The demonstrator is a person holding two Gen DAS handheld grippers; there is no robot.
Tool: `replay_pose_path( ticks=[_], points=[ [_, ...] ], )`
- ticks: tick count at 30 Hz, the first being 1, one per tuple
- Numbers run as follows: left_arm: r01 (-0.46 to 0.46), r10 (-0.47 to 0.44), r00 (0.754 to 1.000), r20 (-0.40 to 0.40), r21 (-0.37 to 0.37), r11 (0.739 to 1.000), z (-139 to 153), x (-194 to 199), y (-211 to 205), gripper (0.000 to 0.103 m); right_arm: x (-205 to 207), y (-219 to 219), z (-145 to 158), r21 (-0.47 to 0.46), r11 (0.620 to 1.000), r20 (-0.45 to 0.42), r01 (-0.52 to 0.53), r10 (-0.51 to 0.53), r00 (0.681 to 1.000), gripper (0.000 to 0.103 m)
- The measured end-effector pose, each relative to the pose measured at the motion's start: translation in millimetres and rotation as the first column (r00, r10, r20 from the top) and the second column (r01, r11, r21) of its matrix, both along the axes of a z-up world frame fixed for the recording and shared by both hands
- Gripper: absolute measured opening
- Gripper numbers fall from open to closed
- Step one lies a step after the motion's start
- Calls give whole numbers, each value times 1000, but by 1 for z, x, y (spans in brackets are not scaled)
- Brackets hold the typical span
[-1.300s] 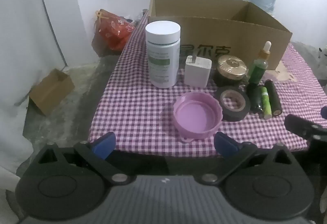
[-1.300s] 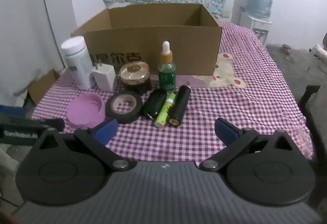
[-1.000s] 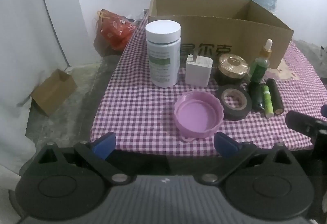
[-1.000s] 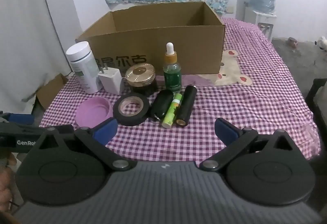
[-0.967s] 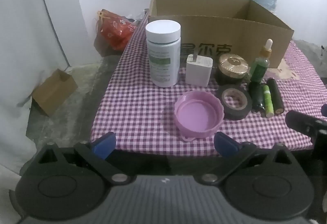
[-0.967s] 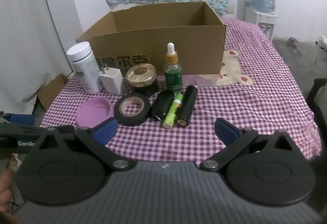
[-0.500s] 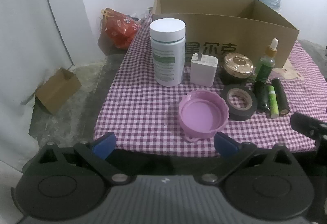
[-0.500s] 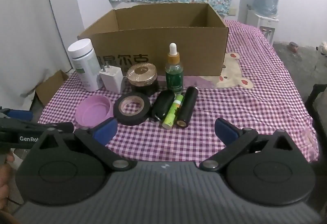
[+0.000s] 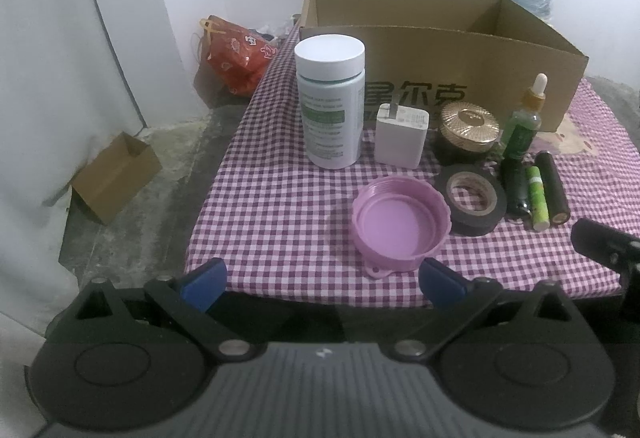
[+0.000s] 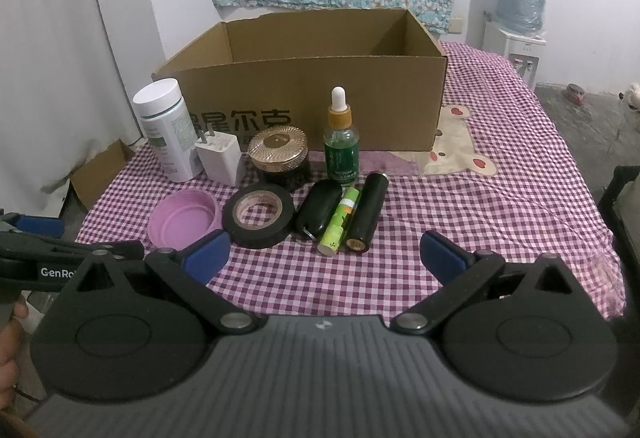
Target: Organize rigid objects
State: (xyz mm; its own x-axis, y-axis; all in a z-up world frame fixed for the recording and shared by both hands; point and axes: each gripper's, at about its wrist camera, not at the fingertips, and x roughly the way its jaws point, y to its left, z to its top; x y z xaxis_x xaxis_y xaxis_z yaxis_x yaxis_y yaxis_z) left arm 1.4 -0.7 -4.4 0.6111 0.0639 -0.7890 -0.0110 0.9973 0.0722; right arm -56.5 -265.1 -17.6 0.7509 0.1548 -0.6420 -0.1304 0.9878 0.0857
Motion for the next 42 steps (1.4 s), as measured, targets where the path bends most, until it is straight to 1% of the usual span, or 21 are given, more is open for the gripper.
replay_pose_path(
  ticks=[17, 22, 42],
  points=[
    [-5, 5, 1000, -2, 13, 1000, -1, 1, -3, 102, -1, -1, 1, 5, 1000, 20, 5, -5, 1000, 102],
    [-8, 8, 1000, -2, 16, 1000, -1, 1, -2, 102, -3, 0, 1, -5, 1000, 35, 6, -6, 999, 102],
    [-21, 21, 1000, -12, 25, 999, -3, 2, -1, 102, -6, 3, 3, -7, 1000, 49, 1, 0, 999, 102]
  ],
)
